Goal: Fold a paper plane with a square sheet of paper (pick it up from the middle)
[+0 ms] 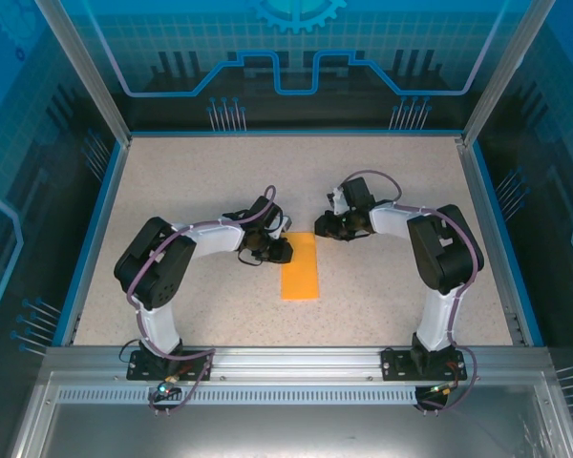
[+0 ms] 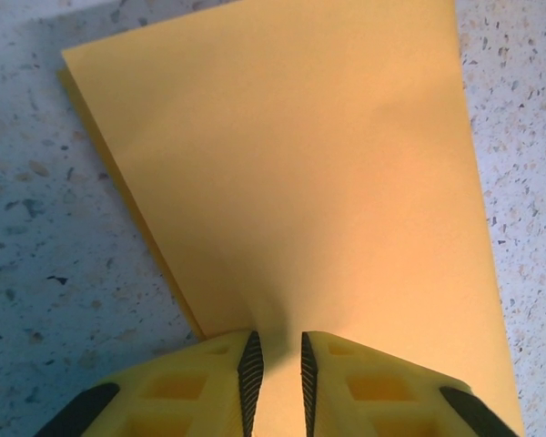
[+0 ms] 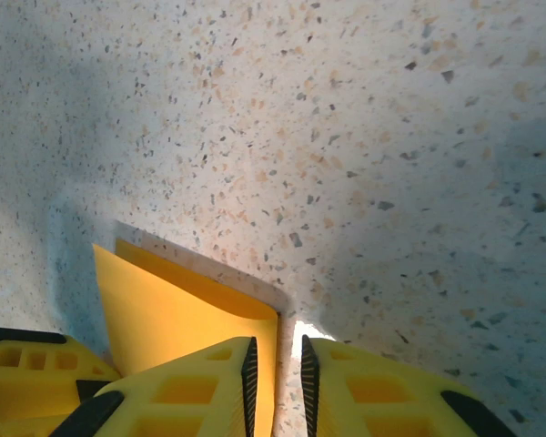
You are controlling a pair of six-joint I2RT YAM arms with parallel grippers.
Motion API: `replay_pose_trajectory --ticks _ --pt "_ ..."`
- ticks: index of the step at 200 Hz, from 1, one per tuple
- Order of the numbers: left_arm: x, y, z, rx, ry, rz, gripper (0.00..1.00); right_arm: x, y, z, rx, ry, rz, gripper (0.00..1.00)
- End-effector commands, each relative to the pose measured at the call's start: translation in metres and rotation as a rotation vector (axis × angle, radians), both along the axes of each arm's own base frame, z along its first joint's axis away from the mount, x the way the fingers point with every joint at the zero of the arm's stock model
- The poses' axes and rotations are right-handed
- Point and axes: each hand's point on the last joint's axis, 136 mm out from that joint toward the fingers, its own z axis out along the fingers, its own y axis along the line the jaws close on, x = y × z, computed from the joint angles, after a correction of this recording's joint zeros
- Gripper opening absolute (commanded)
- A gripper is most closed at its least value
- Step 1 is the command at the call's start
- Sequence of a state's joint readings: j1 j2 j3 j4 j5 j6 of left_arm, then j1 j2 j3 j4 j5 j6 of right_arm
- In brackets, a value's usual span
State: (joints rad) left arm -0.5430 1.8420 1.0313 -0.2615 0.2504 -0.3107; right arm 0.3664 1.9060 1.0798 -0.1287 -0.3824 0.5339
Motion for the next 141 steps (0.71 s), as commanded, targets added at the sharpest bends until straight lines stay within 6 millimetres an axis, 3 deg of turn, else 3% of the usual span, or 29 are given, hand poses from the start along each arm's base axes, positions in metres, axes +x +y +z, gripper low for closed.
replay_pose_trajectory --ticks 1,83,103,141 --pt "-0.015 0.024 -0.01 0.086 0.063 0.02 0.26 -0.007 0.011 0.024 0.038 -0.03 0.043 0.23" --pt "0.009 0.002 0.065 -0.057 -0.046 0.056 0.42 -0.088 0.028 0.024 0.086 0.053 0.167 0.24" --pt "0.003 0.01 0.074 -0.039 -0.02 0.097 0.5 -0.108 0.032 0.017 0.076 0.081 0.195 0.25" --pt "-0.027 0.022 0.076 -0.044 0.101 0.245 0.61 -0.124 0.031 0.011 0.057 0.096 0.209 0.26"
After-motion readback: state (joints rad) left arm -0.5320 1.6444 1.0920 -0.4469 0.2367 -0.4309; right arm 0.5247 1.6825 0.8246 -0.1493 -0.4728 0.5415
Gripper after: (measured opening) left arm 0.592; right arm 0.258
